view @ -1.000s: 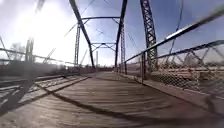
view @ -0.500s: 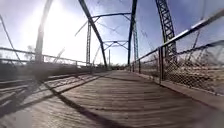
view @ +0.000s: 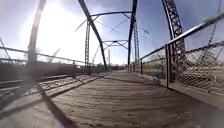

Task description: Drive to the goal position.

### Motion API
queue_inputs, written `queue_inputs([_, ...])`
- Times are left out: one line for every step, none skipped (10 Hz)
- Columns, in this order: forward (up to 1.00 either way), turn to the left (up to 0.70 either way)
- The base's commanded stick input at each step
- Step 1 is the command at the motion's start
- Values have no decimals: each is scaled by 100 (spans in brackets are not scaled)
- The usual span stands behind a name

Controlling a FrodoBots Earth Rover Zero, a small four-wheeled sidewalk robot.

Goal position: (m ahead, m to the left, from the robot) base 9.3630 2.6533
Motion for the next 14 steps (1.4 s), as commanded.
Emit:
queue_inputs([100,0])
queue_inputs([100,0])
queue_inputs([100,0])
queue_inputs([100,0])
queue_inputs([100,0])
queue_inputs([100,0])
queue_inputs([100,0])
queue_inputs([100,0])
queue_inputs([100,0])
queue_inputs([100,0])
queue_inputs([100,0])
queue_inputs([100,0])
queue_inputs([100,0])
queue_inputs([100,0])
